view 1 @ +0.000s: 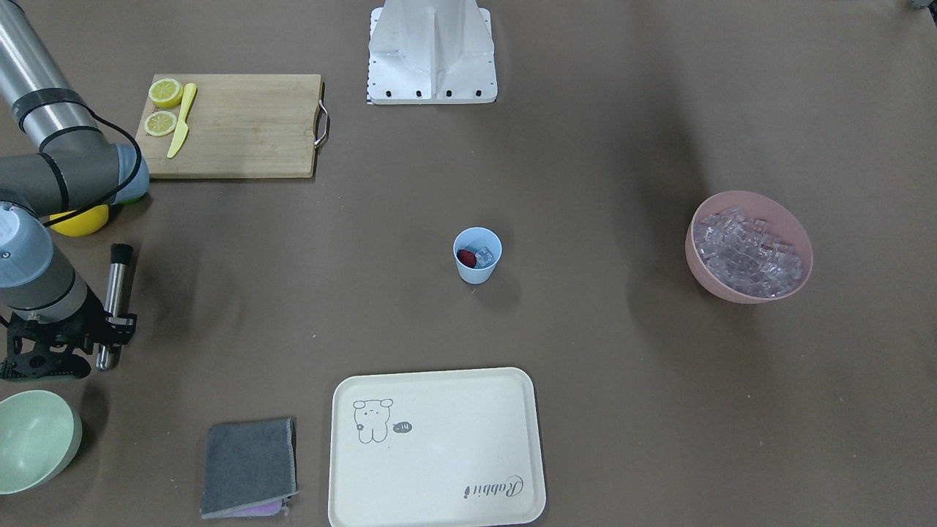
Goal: Mash ice and strawberries in cup
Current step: 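Lower the muddler with the right gripper beside the green bowl, then open the right gripper to set the muddler down and withdraw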
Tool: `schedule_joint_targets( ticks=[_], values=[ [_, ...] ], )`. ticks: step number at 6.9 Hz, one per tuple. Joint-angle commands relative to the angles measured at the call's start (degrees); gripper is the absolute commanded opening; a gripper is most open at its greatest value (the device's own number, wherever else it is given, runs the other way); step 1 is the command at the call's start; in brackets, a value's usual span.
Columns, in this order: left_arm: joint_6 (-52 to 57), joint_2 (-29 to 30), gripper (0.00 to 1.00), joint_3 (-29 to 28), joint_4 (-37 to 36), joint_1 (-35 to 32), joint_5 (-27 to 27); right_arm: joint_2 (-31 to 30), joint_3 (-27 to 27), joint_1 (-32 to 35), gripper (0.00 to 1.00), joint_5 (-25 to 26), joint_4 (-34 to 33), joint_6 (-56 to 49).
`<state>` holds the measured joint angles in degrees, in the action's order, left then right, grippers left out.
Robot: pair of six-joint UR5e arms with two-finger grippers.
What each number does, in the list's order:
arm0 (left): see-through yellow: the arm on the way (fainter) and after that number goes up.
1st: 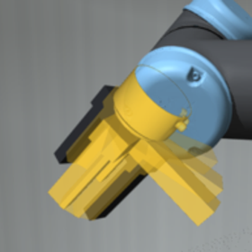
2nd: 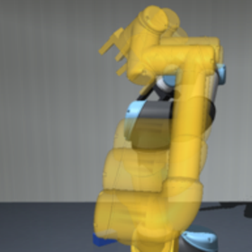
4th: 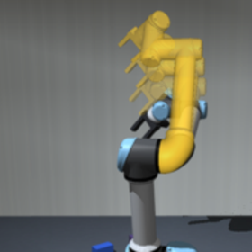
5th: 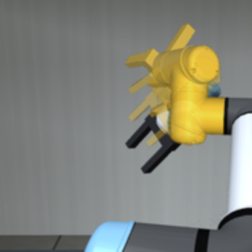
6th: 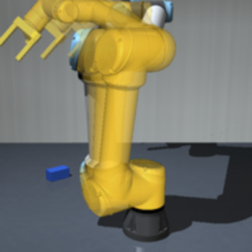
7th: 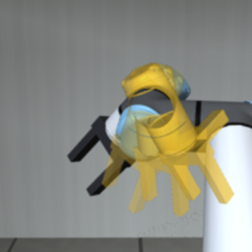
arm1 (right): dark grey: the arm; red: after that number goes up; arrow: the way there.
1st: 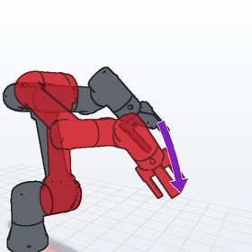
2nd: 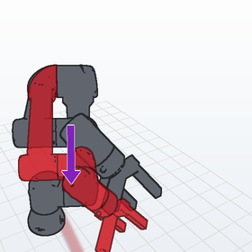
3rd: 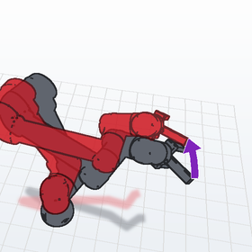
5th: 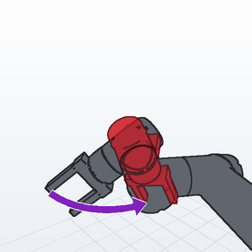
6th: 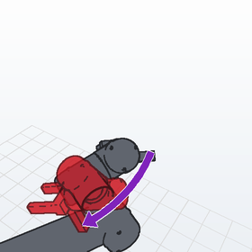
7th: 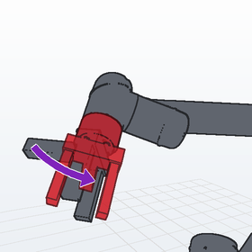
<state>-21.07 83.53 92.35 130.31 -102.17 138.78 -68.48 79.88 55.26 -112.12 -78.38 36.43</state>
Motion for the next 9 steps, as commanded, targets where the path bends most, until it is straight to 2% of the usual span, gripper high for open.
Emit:
schedule_joint_targets(
  ticks=[1, 3, 4, 5, 6, 7, 8, 9],
  values=[
    [0.0, -0.7, 0.98, 0.1, 0.9, -0.2, 0.0, -0.8, 1.4, -0.1, 1.00, 0.4, 0.4, -0.5],
    [0.1, -1.1, 0.98, -0.1, 0.9, -0.6, 0.0, 1.5, 2.5, 2.0, 1.00, -1.6, -0.6, -0.7],
    [0.0, -1.4, 0.98, 0.1, 0.8, -0.8, 0.0, 1.6, 4.8, 4.7, 1.00, -5.8, -2.8, -2.9],
    [0.0, -1.4, 0.98, -0.2, 0.6, -1.7, -0.1, 1.8, 8.8, 6.9, 1.00, -8.3, -8.3, -8.3],
    [-0.1, -1.4, 0.98, -1.0, 0.3, -1.8, -0.1, 1.7, 13.4, 8.5, 1.00, -8.6, -13.9, -12.0],
    [-0.4, -1.5, 0.98, -1.8, 0.3, -1.8, 0.0, 0.6, 18.1, 11.3, 1.00, -12.0, -18.4, -15.2],
    [-0.6, -1.5, 0.98, -3.4, 0.3, -1.8, 0.1, -1.7, 20.9, 14.7, 1.00, -18.5, -21.2, -20.4],
    [-0.7, -1.5, 0.98, -5.2, 0.4, -1.8, 0.0, -3.8, 21.4, 16.7, 1.00, -19.5, -21.4, -20.9]
  ],
)
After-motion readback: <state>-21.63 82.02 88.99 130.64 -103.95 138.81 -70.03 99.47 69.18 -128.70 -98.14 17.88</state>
